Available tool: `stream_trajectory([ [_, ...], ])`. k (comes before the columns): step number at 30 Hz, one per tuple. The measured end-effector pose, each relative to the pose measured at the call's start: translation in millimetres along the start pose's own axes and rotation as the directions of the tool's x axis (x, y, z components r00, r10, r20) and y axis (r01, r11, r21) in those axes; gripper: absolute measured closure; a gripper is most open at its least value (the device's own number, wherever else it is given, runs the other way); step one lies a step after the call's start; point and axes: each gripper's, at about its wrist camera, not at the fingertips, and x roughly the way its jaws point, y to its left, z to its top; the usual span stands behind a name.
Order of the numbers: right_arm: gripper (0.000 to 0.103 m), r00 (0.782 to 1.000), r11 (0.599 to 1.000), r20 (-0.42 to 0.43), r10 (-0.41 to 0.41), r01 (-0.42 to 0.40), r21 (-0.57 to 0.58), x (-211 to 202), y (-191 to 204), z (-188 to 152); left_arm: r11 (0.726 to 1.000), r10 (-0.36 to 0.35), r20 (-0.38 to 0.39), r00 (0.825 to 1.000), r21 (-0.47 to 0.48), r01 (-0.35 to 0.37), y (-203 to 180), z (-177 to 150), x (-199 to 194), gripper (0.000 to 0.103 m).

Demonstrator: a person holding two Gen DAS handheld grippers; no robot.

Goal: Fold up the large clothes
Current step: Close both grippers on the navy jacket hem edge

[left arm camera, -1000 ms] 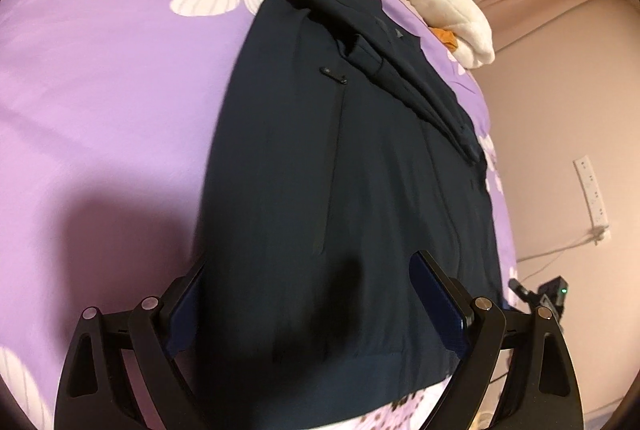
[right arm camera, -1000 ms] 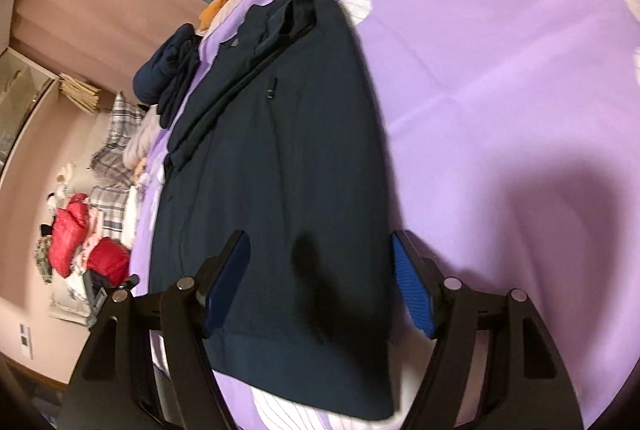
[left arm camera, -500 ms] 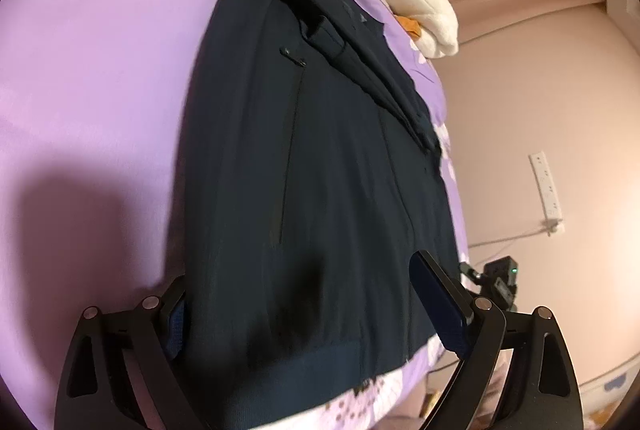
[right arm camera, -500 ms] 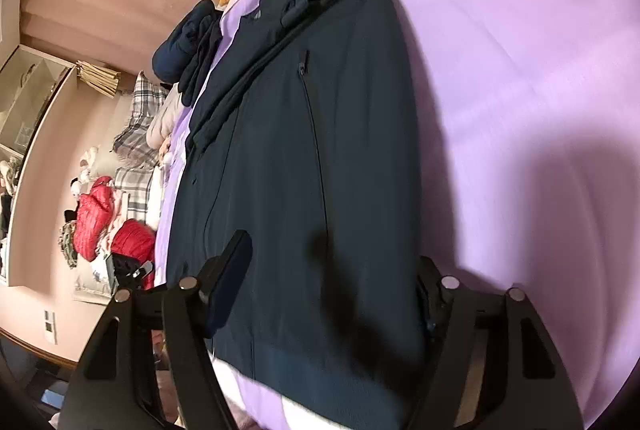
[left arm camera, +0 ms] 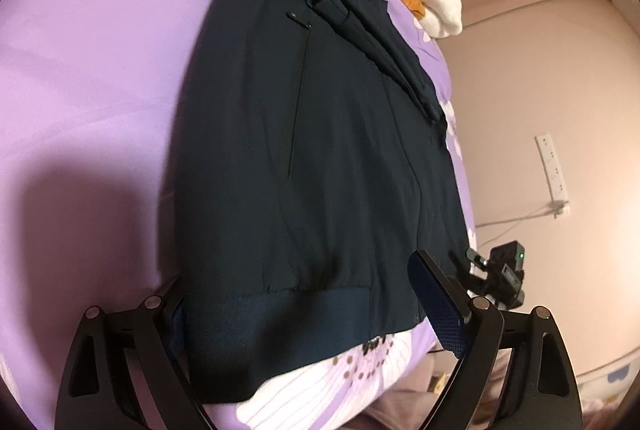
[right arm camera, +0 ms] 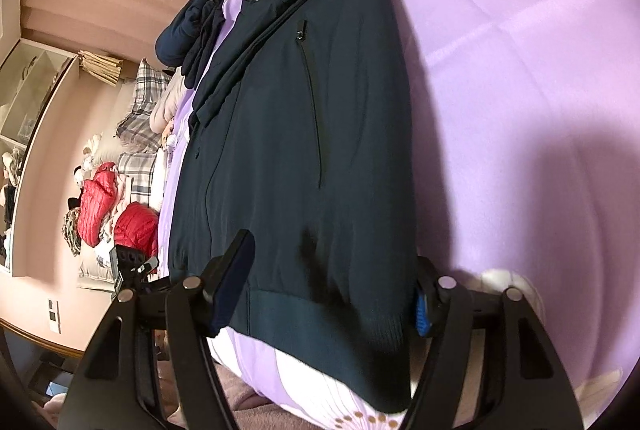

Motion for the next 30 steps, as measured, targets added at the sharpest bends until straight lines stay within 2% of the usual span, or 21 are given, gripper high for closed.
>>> stream_trajectory([
  [11, 0.036, 1.0, 0.999, 0.024, -0.006, 0.007, -0.037, 22, 14, 18, 1.0, -0.012, 0.01, 1.0, 0.025, 0.011, -16, 17, 22, 0.013],
  [14, 0.041, 1.0, 0.999, 0.025, -0.012, 0.013, -0.048, 19, 13, 16, 1.0, -0.003, 0.015, 1.0, 0.028, 0.003, -10, 11, 13, 0.025],
  [16, 0.048, 1.0, 0.999, 0.026, -0.014, 0.015, -0.039, 17, 9, 15, 1.0, -0.005, 0.02, 1.0, 0.012, 0.004, -4, 9, 9, 0.034],
  [18, 0.054, 0.999, 1.0, 0.03, -0.013, 0.014, -0.026, 14, 5, 14, 1.0, 0.0, 0.025, 1.0, -0.002, 0.0, 1, 9, 8, 0.048],
  [21, 0.064, 0.999, 1.0, 0.035, -0.021, 0.022, -0.016, 13, 1, 13, 0.999, 0.002, 0.039, 0.999, -0.041, -0.001, 9, 9, 7, 0.064],
  [24, 0.073, 0.998, 0.999, 0.037, -0.043, 0.044, -0.018, 14, 2, 14, 0.998, 0.005, 0.059, 0.998, -0.067, -0.001, 11, 8, 7, 0.075],
  [26, 0.08, 0.996, 0.997, 0.042, -0.074, 0.075, -0.034, 15, 5, 15, 0.998, 0.036, 0.08, 0.996, -0.062, -0.031, 9, 8, 6, 0.084],
  [30, 0.088, 0.993, 0.992, 0.057, -0.105, 0.109, -0.064, 15, 14, 14, 0.997, 0.062, 0.128, 0.99, -0.059, -0.054, -1, 10, 2, 0.086],
])
